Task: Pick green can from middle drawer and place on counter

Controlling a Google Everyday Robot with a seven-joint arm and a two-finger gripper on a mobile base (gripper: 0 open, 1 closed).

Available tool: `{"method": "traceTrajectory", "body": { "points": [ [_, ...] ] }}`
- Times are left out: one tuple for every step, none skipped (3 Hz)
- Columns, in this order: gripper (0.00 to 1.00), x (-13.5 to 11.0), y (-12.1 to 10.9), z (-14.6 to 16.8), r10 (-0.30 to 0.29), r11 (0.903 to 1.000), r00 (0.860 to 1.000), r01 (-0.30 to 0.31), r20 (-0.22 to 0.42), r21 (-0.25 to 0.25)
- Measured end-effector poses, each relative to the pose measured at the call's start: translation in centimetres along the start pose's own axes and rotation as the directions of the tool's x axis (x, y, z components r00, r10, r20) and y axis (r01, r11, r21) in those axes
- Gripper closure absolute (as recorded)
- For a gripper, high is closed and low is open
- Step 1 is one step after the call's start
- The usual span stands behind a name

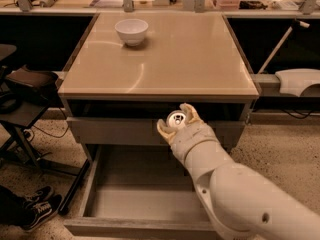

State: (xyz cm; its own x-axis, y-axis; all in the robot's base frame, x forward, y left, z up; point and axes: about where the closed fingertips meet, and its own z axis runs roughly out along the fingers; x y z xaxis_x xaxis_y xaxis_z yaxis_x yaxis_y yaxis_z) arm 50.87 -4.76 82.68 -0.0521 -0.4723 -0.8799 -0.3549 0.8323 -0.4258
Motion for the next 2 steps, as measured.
{"method": "traceTrajectory", "body": {
  "points": [
    [1.00,-6.5,-3.6,2.2,-0.078,0.9968,0.997,0.078,0.030,-0.015],
    [1.00,-18.5,-13.0,3.6,-0.189,0.9742,0.979,0.176,0.081,0.141]
  ]
}}
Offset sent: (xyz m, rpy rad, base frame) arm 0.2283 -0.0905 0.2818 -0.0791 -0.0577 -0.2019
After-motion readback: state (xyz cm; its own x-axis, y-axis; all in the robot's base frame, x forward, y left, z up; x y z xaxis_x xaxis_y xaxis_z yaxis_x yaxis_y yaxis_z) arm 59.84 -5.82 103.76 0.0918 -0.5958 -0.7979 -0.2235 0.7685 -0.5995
